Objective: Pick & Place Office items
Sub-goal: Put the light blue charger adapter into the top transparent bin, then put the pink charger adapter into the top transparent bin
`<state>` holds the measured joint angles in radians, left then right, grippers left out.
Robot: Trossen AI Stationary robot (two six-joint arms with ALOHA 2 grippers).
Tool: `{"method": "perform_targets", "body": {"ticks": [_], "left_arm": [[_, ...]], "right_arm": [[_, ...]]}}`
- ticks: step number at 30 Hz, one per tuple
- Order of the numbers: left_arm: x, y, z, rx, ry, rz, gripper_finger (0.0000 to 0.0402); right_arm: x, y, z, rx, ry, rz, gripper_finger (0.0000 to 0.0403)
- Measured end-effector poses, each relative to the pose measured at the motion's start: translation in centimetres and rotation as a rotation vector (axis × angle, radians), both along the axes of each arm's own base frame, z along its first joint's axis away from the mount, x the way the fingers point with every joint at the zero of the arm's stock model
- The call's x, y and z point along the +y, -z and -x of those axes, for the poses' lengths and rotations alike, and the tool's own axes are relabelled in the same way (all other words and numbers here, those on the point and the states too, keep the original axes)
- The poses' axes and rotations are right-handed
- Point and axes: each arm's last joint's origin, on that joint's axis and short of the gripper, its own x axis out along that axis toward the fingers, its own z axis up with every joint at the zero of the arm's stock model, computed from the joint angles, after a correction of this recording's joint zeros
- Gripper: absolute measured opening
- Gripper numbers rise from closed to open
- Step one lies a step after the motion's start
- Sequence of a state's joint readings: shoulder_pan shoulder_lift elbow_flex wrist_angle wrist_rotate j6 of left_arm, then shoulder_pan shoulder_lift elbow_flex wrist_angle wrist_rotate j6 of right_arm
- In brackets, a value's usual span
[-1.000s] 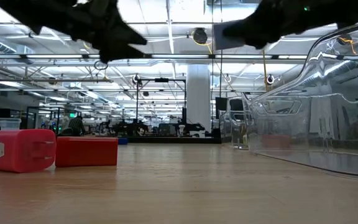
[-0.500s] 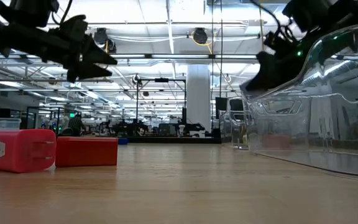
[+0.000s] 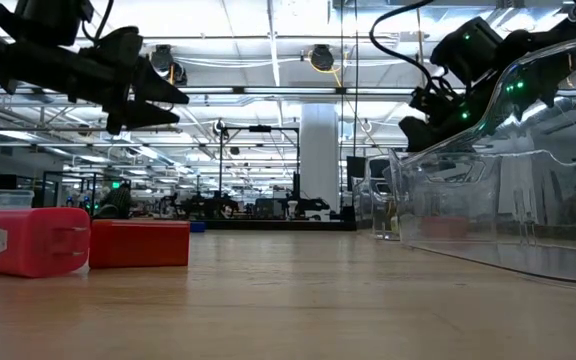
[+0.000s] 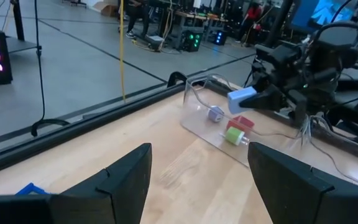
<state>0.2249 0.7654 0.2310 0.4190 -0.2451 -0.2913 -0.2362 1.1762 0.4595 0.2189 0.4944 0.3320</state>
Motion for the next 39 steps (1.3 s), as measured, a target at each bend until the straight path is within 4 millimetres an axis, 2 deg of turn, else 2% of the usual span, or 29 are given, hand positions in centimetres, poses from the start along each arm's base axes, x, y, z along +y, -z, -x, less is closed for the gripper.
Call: {"method": "perform_targets", "body": {"ticks": [15, 29, 36, 39], "left_arm": [[0.0, 0.0, 0.0, -0.002, 0.000, 0.000, 0.0269], [0.0, 0.0, 0.0, -0.002, 0.000, 0.000, 0.0269], [0.0, 0.0, 0.0, -0.002, 0.000, 0.001, 0.0269], [0.0, 0.0, 0.0, -0.003, 0.009, 0.003, 0.0269]], "right_arm": [[-0.1, 0.0, 0.1, 0.000, 0.009, -0.001, 0.0128], [-0.2, -0.3, -0.1, -0.008, -0.003, 0.031, 0.0194], [0.0, -0.9, -0.5, -0.048, -0.042, 0.077, 0.0187], [0.5, -1.3, -1.0, -0.066, -0.147, 0.115, 0.0179]]}}
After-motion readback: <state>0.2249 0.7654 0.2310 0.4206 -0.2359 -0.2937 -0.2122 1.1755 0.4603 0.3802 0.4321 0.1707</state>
